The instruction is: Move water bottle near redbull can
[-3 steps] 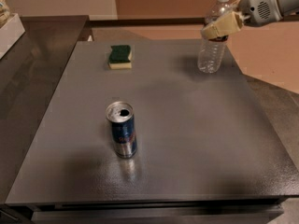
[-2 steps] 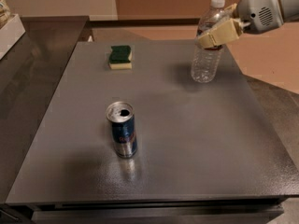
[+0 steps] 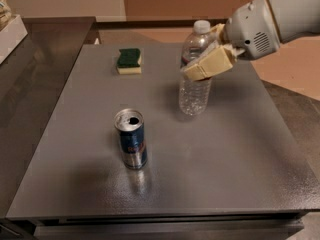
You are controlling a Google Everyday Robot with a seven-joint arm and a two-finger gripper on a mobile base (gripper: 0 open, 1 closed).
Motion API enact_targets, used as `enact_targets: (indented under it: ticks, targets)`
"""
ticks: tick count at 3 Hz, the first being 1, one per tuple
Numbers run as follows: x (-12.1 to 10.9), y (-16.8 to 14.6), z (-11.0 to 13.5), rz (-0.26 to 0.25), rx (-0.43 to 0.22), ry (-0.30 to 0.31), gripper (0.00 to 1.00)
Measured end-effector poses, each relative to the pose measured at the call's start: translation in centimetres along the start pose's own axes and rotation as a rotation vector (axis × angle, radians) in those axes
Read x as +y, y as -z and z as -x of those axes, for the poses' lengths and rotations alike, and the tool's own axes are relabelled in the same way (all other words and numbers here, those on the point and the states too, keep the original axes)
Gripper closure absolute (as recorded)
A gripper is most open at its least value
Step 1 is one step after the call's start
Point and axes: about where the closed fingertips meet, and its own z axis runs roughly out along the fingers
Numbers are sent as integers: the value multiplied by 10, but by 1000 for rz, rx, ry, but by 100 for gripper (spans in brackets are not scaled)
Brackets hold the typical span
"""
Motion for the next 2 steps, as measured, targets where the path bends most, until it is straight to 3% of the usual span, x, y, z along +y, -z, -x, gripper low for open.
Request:
enact_targets:
  ticks: [1, 2]
  targets:
    - [31, -26, 2, 69, 2, 47, 100]
    - [50, -42, 2, 104, -8, 77, 100]
